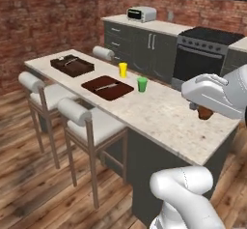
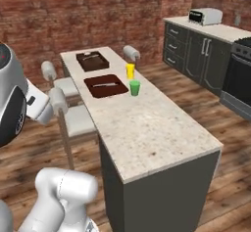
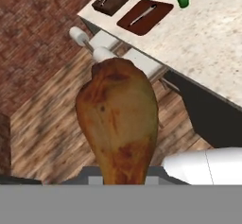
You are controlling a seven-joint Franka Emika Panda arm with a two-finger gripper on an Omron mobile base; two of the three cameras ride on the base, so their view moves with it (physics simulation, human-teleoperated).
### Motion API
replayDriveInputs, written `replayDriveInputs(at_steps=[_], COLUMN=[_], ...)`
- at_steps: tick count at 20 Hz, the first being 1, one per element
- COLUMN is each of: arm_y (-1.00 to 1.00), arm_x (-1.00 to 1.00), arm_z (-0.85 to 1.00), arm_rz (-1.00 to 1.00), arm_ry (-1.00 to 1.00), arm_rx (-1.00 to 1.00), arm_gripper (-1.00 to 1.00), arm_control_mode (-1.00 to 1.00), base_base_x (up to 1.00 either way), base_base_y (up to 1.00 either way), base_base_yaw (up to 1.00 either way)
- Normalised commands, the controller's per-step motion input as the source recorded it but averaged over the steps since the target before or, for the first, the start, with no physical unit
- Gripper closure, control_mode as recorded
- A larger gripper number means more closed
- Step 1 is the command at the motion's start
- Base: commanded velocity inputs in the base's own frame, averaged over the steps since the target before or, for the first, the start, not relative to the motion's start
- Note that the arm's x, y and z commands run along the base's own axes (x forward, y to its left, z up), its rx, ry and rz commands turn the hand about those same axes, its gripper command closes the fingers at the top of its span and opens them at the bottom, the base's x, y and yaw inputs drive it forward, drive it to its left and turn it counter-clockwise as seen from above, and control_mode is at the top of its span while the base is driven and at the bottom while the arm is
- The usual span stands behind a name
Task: Gather the squash and carrot from the fridge and place them on a tray on the dining counter. Then gather the fish and chicken drumstick from the fridge and place them on the other tray.
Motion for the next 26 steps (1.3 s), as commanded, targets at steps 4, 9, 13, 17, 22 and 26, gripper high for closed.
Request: replayDriveInputs(at_steps=[4, 9, 13, 17, 22, 26], arm_y=[0.0, 0.0, 0.0, 0.0, 0.0, 0.0], arm_x=[0.0, 0.0, 0.0, 0.0, 0.0, 0.0], arm_z=[0.0, 0.0, 0.0, 0.0, 0.0, 0.0], arm_rz=[0.0, 0.0, 0.0, 0.0, 0.0, 0.0], arm_ry=[0.0, 0.0, 0.0, 0.0, 0.0, 0.0], arm_rx=[0.0, 0.0, 0.0, 0.0, 0.0, 0.0], arm_gripper=[1.0, 1.0, 1.0, 1.0, 1.0, 1.0], arm_control_mode=[1.0, 1.0, 1.0, 1.0, 1.0, 1.0], base_base_x=[0.66, 0.63, 0.61, 0.59, 0.32, -0.47], base_base_y=[0.9, 0.99, 1.0, 1.0, 1.0, 1.0], base_base_yaw=[-0.36, -0.32, -0.28, -0.22, -0.11, 0.03])
